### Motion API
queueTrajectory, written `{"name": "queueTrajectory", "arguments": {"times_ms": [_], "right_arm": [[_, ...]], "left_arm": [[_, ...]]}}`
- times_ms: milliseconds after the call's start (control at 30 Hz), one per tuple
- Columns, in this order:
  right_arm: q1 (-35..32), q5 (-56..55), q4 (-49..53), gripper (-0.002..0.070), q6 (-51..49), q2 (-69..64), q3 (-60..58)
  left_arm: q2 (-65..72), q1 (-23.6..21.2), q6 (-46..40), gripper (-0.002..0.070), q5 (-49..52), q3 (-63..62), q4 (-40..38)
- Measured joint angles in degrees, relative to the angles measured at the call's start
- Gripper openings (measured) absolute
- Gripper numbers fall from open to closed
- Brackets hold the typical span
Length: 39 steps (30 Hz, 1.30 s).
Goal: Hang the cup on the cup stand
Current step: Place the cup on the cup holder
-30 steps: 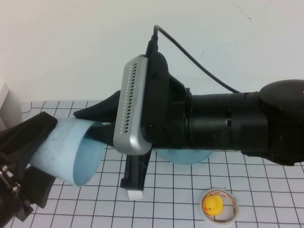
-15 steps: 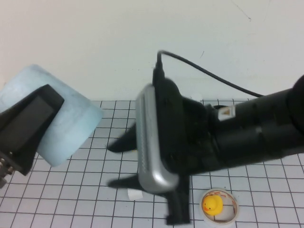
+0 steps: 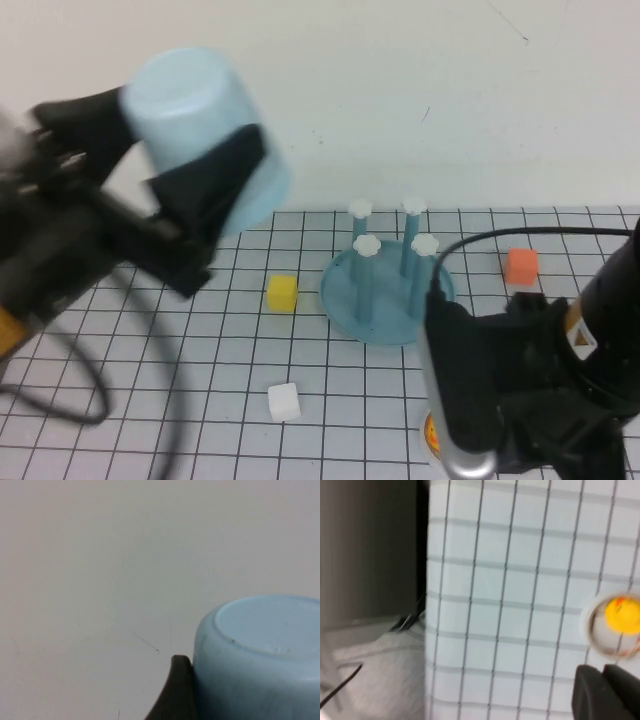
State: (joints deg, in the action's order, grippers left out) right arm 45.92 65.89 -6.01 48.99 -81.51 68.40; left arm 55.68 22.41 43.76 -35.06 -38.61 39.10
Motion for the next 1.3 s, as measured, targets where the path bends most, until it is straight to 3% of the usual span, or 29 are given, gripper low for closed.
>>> {"name": "queueTrajectory", "arguments": {"times_ms": [200,400,833,1300], "right_arm": [[-3.5,1.26,0.4,0.0004,-2.42,0.59,-3.99],[-4.38,1.25,0.81,0.0,-3.59,4.33,-10.59],[-4.38,3.74,2.65,-0.0001,-6.29,13.37,-15.04],[-4.38,4.35,5.43,-0.0001,-7.21,17.33,-15.04]], "left_arm": [[19.88,0.0,-14.02,0.0591,-12.4,-6.49,-3.22],[36.9,0.0,-21.57,0.0591,-15.11,-13.57,-11.39],[64.61,0.0,-25.66,0.0591,-11.28,-37.6,-13.27],[77.21,0.1,-24.08,0.0591,-8.98,-51.77,-10.07]]}}
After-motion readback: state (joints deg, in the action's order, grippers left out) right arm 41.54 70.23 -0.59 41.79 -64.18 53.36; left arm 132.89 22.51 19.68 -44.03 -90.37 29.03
